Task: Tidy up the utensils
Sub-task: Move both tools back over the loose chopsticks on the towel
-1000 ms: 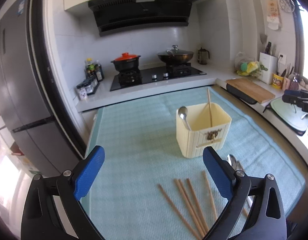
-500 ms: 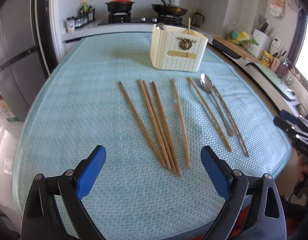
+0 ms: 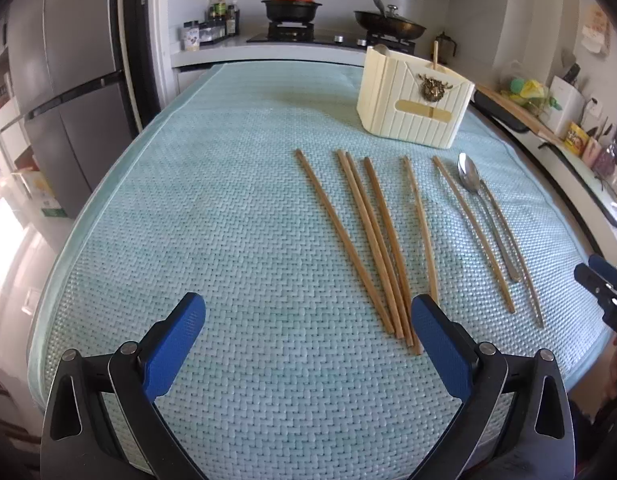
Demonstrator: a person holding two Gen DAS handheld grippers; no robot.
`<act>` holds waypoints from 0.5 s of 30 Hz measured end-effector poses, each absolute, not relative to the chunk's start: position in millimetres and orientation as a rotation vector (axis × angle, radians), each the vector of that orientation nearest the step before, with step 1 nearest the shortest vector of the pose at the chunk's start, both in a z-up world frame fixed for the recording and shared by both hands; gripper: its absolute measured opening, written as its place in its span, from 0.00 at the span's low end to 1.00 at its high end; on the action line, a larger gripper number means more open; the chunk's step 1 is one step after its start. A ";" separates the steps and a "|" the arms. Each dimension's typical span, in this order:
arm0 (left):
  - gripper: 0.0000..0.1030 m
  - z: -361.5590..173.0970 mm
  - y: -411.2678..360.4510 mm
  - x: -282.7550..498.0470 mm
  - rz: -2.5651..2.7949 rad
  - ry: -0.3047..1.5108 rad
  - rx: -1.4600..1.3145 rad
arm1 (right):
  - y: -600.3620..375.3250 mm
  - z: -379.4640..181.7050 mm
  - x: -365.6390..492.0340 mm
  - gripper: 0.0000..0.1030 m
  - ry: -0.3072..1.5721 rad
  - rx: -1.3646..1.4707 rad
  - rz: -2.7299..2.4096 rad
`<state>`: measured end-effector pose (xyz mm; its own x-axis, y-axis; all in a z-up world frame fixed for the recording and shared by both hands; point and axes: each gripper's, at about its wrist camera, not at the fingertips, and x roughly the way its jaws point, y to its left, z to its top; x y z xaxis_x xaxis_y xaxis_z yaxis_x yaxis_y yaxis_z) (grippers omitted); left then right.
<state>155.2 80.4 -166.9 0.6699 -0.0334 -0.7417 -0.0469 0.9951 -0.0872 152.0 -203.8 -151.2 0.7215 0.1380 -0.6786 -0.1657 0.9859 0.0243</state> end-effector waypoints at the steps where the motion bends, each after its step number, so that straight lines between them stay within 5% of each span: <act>1: 0.99 -168.3 81.7 156.0 0.004 0.841 -0.108 | -204.0 -152.1 153.0 0.69 0.750 -0.033 0.168; 15: 0.99 -174.7 94.6 205.2 0.028 0.889 -0.140 | -194.9 -161.9 205.0 0.51 0.824 0.047 0.205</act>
<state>205.2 94.6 -174.7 0.6305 -0.0341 -0.7754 -0.0820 0.9905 -0.1103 205.0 -194.9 -161.9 0.6609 0.1995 -0.7234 -0.1629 0.9792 0.1212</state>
